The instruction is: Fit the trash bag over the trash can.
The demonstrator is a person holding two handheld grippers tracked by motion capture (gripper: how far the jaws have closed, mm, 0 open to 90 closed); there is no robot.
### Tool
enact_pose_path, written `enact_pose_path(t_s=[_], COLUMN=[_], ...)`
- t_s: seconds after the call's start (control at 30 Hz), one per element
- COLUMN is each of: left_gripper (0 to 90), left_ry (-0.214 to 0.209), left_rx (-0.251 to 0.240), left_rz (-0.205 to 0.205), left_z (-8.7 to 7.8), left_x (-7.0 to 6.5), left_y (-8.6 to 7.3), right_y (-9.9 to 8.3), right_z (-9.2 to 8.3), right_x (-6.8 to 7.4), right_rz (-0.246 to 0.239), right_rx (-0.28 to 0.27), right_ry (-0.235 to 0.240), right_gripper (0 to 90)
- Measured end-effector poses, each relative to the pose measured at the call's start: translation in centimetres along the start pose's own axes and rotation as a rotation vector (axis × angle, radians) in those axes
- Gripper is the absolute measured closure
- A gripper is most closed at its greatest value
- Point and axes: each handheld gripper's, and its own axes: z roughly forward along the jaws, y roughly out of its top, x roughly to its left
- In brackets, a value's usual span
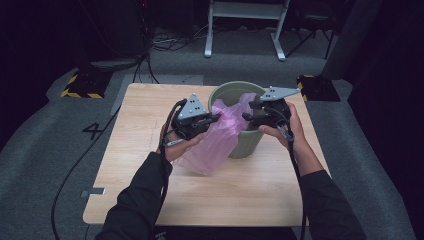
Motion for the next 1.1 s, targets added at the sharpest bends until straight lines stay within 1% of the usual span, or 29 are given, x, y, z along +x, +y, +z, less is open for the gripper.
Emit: enact_pose_path(t_s=[0.03,0.1,0.17,0.2,0.27,0.3,0.33,0.37,0.4,0.43,0.5,0.57,0.6,0.63,0.67,0.73,0.77,0.8,0.83,0.87,0.93,0.97,1.0,1.03,1.07,1.1], left_gripper=[87.8,88.2,88.4,88.4,88.7,88.7,88.8,88.8,88.8,88.8,88.8,88.7,88.7,88.6,88.5,88.3,88.2,88.0,87.4,87.1,84.4,82.2,80.1,78.3,77.0,74.1], left_ry=[0.0,0.002,0.0,0.001,0.002,0.007,0.002,-0.005,-0.006,-0.01,-0.013,-0.014,-0.017,-0.017,-0.017,-0.023,-0.021,-0.018,-0.019,-0.02,-0.026,-0.03,-0.027,-0.035,-0.04,-0.034], left_rx=[0.003,0.003,0.003,0.005,0.011,0.014,0.013,0.011,0.014,0.015,0.016,0.022,0.019,0.024,0.025,0.024,0.024,0.024,0.023,0.02,0.012,0.007,0.005,0.005,0.002,0.002], left_rz=[-0.002,-0.006,-0.014,-0.017,-0.023,-0.029,-0.036,-0.041,-0.044,-0.046,-0.046,-0.042,-0.047,-0.045,-0.047,-0.051,-0.052,-0.053,-0.054,-0.062,-0.067,-0.07,-0.073,-0.068,-0.065,-0.06], left_z=[0.1,0.2,0.3,0.4,0.7,0.8,0.9,1.0,1.1,1.2,1.4,1.5,1.6,1.7,1.7,1.7,1.7,1.7,1.7,1.7,1.6,1.5,1.4,1.2,1.1,0.9], left_x=[0.1,0.2,0.3,0.4,0.5,0.6,0.7,0.7,0.7,0.7,0.6,0.6,0.6,0.7,0.7,0.7,0.7,0.8,0.8,0.9,1.0,1.0,1.0,1.0,1.0,1.0], left_y=[0.1,0.3,0.4,0.5,0.5,0.5,0.5,0.5,0.5,0.5,0.6,0.6,0.7,0.7,0.8,0.8,0.8,0.9,0.8,0.8,0.7,0.7,0.7,0.7,0.7,0.7], right_y=[-0.1,-0.3,-0.4,-0.5,-0.6,-0.7,-0.8,-0.8,-0.8,-0.7,-0.6,-0.3,-0.3,-0.1,0.0,0.1,0.2,0.1,0.1,0.0,-0.1,-0.1,-0.1,-0.2,-0.3,-0.3], right_z=[-0.4,-1.2,-1.9,-2.3,-3.0,-3.3,-3.5,-3.8,-3.9,-4.0,-4.0,-3.6,-3.5,-3.2,-2.9,-2.5,-2.3,-2.1,-1.9,-1.8,-1.6,-1.6,-1.5,-1.6,-1.6,-1.6], right_x=[-0.1,-0.4,-0.6,-0.7,-0.9,-1.0,-1.1,-1.1,-1.1,-1.0,-0.5,0.4,0.5,1.0,1.3,1.6,1.8,1.9,2.0,2.0,2.2,2.3,2.3,2.3,2.3,2.3], right_rz=[0.009,0.022,0.018,0.024,0.032,0.035,0.034,0.034,0.032,0.026,-0.009,-0.046,-0.051,-0.068,-0.076,-0.08,-0.085,-0.094,-0.107,-0.115,-0.137,-0.141,-0.144,-0.15,-0.154,-0.151], right_rx=[-0.017,-0.062,-0.093,-0.11,-0.15,-0.172,-0.191,-0.213,-0.224,-0.233,-0.233,-0.212,-0.21,-0.201,-0.191,-0.18,-0.168,-0.156,-0.143,-0.138,-0.126,-0.127,-0.129,-0.13,-0.127,-0.131], right_ry=[-0.007,0.009,0.019,0.023,0.061,0.091,0.115,0.127,0.133,0.15,0.184,0.193,0.201,0.215,0.223,0.245,0.241,0.234,0.252,0.257,0.256,0.258,0.259,0.251,0.243,0.231], right_gripper=[41.5,36.4,33.0,30.6,28.6,27.1,26.8,26.9,27.3,27.5,28.8,27.9,27.9,27.6,27.4,28.7,34.3,44.4,55.3,59.2,71.8,76.7,81.5,85.4,87.5,88.8])
